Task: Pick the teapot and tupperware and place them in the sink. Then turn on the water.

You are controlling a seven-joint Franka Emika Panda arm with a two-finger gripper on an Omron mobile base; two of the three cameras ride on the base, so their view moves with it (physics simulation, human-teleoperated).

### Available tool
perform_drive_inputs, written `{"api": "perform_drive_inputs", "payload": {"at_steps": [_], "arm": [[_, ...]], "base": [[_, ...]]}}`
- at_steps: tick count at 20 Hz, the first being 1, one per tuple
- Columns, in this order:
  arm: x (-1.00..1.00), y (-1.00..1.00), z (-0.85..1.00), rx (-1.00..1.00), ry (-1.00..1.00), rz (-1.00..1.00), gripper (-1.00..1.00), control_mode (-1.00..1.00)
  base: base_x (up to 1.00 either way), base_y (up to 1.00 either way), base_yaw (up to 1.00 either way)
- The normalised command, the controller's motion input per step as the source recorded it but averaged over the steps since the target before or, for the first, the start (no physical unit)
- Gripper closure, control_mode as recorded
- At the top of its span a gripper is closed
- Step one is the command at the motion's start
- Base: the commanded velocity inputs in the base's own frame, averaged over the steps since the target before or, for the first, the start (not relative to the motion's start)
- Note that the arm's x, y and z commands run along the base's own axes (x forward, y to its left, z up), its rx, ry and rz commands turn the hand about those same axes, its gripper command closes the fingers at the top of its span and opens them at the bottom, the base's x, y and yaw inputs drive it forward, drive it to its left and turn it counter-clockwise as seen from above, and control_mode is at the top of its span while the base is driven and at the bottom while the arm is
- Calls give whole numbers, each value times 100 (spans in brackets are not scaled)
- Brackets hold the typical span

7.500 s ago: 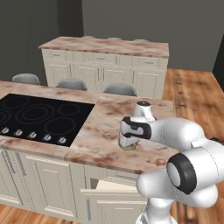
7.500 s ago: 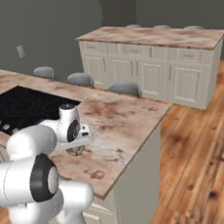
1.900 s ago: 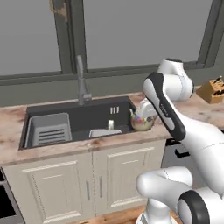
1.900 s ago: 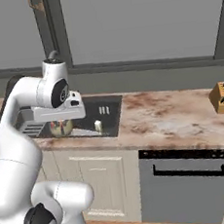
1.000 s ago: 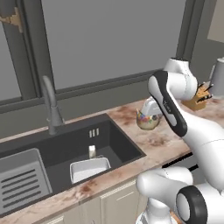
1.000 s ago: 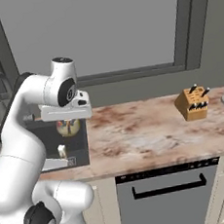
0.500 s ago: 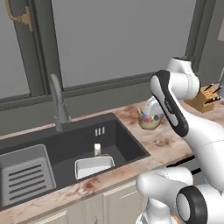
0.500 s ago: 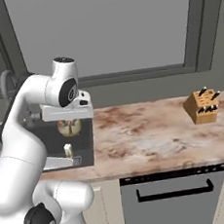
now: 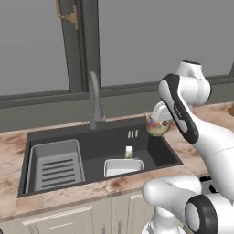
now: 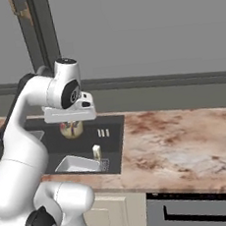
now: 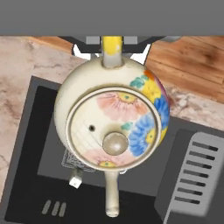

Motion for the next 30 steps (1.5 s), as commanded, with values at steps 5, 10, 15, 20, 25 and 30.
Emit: {"api": "perform_drive_inputs", "payload": {"at_steps": [5,10,15,20,25,30], "arm": [[0,0,0,0,0,0,100,-100],[9,0,0,0,0,2,100,-100],[73,-7,-9,5,8,31,100,-100],[58,-8,-12,3,9,24,100,-100],[53,0,-47,-8,9,12,100,-100],[49,3,-47,-10,4,8,100,-100]], "base": [[2,1,4],[0,0,0],[0,0,0],[0,0,0],[0,0,0],[0,0,0]]}}
